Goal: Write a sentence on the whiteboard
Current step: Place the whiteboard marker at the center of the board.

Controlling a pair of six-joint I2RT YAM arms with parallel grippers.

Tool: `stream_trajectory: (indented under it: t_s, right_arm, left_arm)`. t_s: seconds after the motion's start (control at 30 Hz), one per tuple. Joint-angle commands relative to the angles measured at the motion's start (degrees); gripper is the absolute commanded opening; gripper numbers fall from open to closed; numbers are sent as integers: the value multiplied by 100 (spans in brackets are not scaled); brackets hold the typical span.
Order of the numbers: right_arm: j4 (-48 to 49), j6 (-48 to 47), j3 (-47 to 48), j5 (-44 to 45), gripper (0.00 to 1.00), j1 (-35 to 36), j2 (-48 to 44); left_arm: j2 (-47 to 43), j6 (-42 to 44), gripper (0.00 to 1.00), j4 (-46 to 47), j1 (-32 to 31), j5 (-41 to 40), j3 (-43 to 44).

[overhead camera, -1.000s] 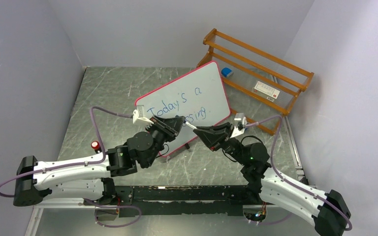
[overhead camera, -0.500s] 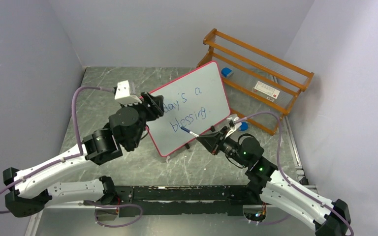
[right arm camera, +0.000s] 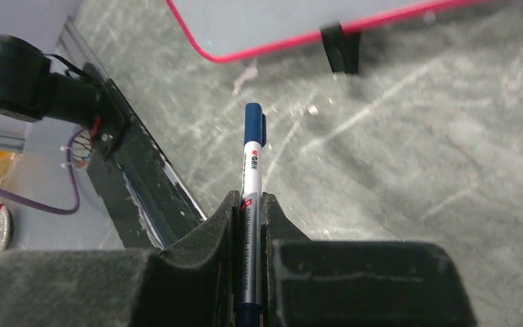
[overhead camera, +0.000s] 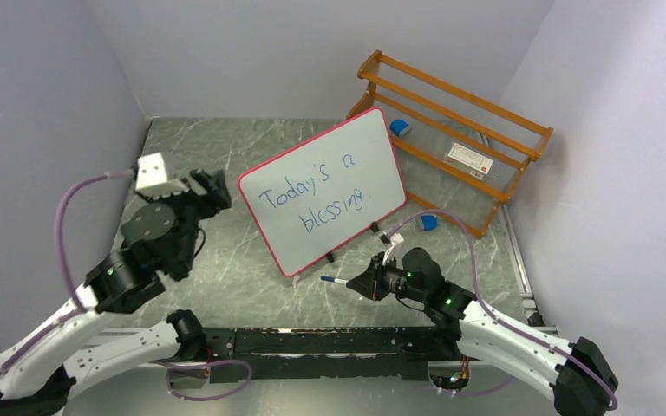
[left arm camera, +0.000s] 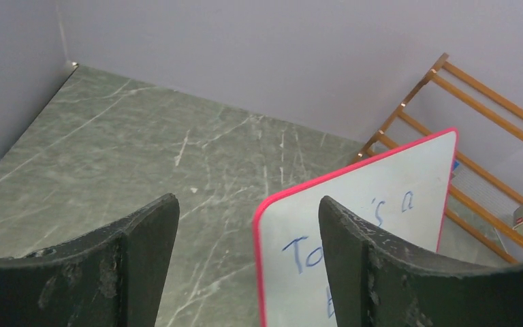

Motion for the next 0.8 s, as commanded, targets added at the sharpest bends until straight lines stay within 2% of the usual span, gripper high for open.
stream_trajectory:
  t_s: [0.0, 0.2, 0.37, 0.53, 0.67, 0.7, 0.77]
  right_arm:
    - [111, 392, -293, 29, 0, -16, 131]
    - [443, 779, -613, 319, 8, -16, 629]
    - [191, 983, -624, 977, 24, -18, 741]
    - [-601, 1225, -445, 1723, 52, -10, 56]
    - [-1615, 1246, -11, 2371, 66, -9, -810]
    - [-1694, 1194, 87, 2440, 72, -15, -1011]
    - [-2132, 1132, 465, 2770, 92, -15, -1337]
  left_arm:
    - [-916, 96, 79, -431, 32, -285, -745]
    - [-2150, -204, 84, -800, 30, -347, -1704]
    - [-2618, -384, 89, -1113, 32, -354, -1818]
    - [-2516, -381, 95, -1306, 43, -324, -1747]
    - [-2431, -501, 96, -1545, 43, -346, -1652]
    - [-2447, -512, 96, -1569, 43, -307, -1639]
    - [-2509, -476, 96, -1555, 50, -239, -1641]
